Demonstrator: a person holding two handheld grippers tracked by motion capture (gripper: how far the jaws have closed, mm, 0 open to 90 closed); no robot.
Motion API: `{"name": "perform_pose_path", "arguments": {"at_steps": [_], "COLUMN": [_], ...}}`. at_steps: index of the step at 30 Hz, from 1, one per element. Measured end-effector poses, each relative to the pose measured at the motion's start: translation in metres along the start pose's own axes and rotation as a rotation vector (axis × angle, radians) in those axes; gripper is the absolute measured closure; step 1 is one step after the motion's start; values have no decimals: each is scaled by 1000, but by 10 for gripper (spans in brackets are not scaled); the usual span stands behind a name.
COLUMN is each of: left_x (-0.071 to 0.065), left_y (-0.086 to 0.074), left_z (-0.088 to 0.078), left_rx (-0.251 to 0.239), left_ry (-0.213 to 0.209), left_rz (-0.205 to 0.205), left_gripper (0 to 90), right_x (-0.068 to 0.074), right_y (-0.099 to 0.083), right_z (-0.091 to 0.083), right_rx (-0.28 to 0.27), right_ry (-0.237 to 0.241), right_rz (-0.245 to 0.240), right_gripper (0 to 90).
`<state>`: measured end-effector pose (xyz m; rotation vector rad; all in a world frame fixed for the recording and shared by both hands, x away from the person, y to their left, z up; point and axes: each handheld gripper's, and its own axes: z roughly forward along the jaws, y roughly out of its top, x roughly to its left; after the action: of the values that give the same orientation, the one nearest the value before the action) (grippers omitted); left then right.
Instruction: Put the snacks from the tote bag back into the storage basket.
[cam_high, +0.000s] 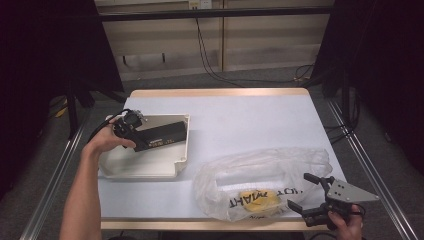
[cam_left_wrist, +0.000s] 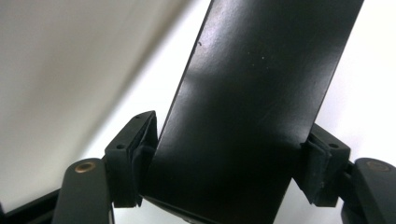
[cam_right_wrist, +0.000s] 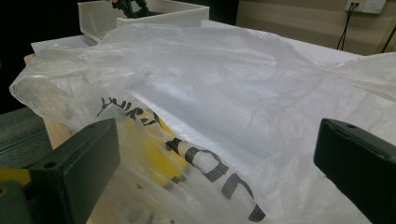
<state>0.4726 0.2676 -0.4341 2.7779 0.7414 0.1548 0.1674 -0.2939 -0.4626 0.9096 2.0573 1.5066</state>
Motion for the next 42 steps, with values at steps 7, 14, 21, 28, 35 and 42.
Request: {"name": "perform_pose_path", "arguments": {"at_steps": [7, 14, 21, 28, 35, 42], "left_x": [-1, -2, -7, -13, -34, -56], "left_y": [1, -4, -9, -23, -37, -56], "left_z": [1, 1, -13, -31, -52, -55], "left_rx": [7, -62, -156, -241, -349, -416], "left_ry": [9, 22, 53, 81, 118, 149], "left_rz": [-21, -63, -126, -181, -222, -261], "left_gripper": [284, 225, 139, 210, 454, 686], "right_x": [0, 0, 1, 1, 1, 2], "right_y": [0, 0, 0, 1, 1, 1], "right_z": [0, 0, 1, 0, 1, -1], "right_rx": [-1, -3, -1, -6, -5, -8], "right_ry": [-1, 0, 4, 0, -1, -2], "right_rz": [3, -3, -2, -1, -4, -3], "right_gripper": [0, 0, 0, 0, 0, 0]}}
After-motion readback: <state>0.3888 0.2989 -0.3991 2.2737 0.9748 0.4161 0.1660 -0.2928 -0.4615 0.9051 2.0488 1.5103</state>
